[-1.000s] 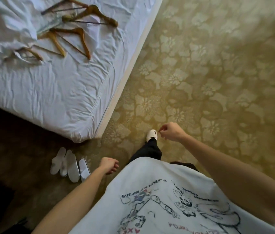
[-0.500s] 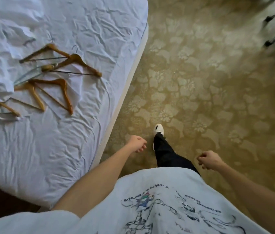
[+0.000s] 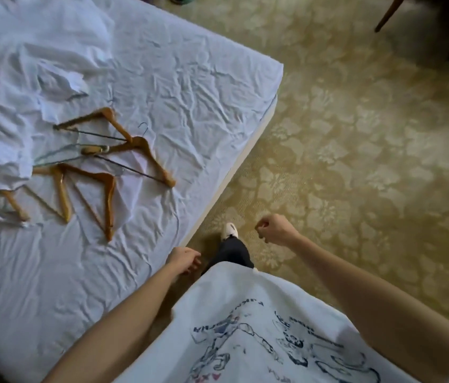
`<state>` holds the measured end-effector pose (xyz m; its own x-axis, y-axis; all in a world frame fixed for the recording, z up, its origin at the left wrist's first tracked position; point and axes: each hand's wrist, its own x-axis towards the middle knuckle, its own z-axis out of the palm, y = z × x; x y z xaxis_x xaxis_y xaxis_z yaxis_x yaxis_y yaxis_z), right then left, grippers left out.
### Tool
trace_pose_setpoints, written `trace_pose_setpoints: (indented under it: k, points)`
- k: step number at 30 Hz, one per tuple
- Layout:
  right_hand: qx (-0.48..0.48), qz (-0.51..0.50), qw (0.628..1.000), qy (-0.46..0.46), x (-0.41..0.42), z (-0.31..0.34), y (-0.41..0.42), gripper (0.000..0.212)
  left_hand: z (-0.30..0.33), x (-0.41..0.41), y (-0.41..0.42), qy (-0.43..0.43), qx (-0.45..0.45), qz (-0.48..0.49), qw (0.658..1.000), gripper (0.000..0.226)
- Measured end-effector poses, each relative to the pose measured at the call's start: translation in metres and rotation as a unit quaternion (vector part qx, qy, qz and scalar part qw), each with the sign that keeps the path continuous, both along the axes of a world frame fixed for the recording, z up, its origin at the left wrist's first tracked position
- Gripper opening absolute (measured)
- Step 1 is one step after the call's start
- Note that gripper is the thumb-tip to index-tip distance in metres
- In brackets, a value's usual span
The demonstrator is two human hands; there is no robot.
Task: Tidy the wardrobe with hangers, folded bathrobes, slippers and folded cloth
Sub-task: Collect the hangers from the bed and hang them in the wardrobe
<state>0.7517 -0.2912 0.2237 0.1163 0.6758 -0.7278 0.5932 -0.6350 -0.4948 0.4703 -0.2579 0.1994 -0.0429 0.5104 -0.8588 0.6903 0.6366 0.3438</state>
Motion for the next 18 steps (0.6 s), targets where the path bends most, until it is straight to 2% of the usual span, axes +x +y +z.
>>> trace_pose_setpoints:
  k: [6,12,18]
  points:
    - [0.005,0.170,0.985,-0.019,-0.006,-0.010,0.166,0.019,-0.036,-0.004,0.077,0.019,-0.038,0.119,0.992,0.020]
    - [-0.014,0.259,0.965,-0.040,0.031,-0.014,0.293,0.022,-0.046,0.023,0.174,0.024,-0.061,0.253,0.965,0.022]
    - [-0.039,0.311,0.945,-0.096,0.106,-0.014,0.415,0.019,-0.021,0.095,0.299,-0.043,0.006,0.266,0.963,0.022]
